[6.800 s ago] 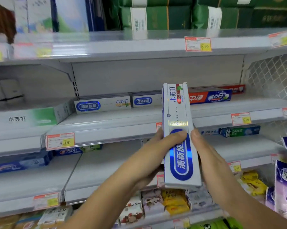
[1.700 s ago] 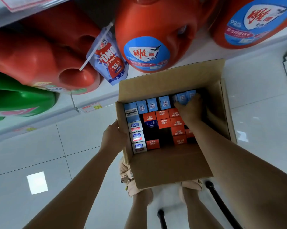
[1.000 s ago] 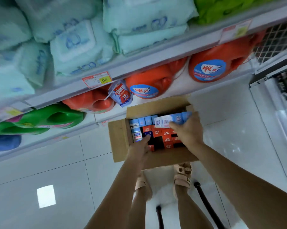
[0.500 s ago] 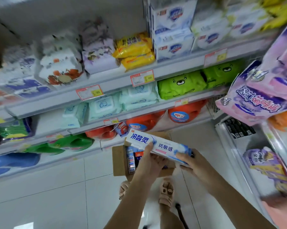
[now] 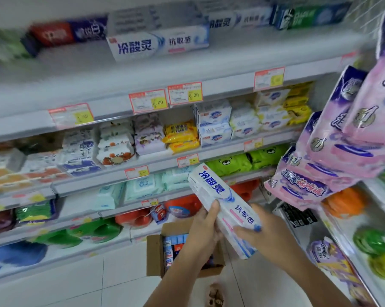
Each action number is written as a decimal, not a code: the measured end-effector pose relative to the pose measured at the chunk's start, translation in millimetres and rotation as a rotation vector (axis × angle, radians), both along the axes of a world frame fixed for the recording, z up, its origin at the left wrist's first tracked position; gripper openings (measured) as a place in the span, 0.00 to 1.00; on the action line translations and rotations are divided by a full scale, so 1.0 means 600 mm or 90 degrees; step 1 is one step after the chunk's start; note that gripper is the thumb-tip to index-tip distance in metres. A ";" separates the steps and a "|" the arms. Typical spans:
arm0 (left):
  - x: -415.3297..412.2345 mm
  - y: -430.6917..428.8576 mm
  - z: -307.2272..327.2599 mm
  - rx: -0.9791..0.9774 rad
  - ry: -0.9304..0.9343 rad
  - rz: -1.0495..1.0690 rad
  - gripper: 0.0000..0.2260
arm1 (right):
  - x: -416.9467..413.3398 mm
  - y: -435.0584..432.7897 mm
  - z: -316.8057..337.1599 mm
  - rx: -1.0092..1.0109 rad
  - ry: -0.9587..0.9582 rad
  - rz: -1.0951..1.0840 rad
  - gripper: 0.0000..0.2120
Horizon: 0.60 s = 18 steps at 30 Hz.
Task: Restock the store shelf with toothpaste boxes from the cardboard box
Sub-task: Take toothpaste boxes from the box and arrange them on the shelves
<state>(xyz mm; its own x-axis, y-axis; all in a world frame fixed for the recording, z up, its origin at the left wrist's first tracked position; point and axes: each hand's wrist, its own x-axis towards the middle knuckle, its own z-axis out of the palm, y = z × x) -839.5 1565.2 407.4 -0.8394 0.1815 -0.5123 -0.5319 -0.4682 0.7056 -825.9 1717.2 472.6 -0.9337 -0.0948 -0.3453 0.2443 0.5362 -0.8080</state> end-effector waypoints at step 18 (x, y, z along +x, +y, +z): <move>-0.043 -0.070 0.065 0.057 -0.008 -0.062 0.20 | -0.032 0.013 0.075 -0.123 -0.075 -0.108 0.14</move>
<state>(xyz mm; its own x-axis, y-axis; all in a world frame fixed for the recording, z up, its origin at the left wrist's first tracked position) -865.3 1523.2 446.3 -0.8089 0.3070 -0.5014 -0.5868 -0.4746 0.6560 -845.3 1725.1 517.8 -0.8965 -0.0154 -0.4428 0.4155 0.3181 -0.8522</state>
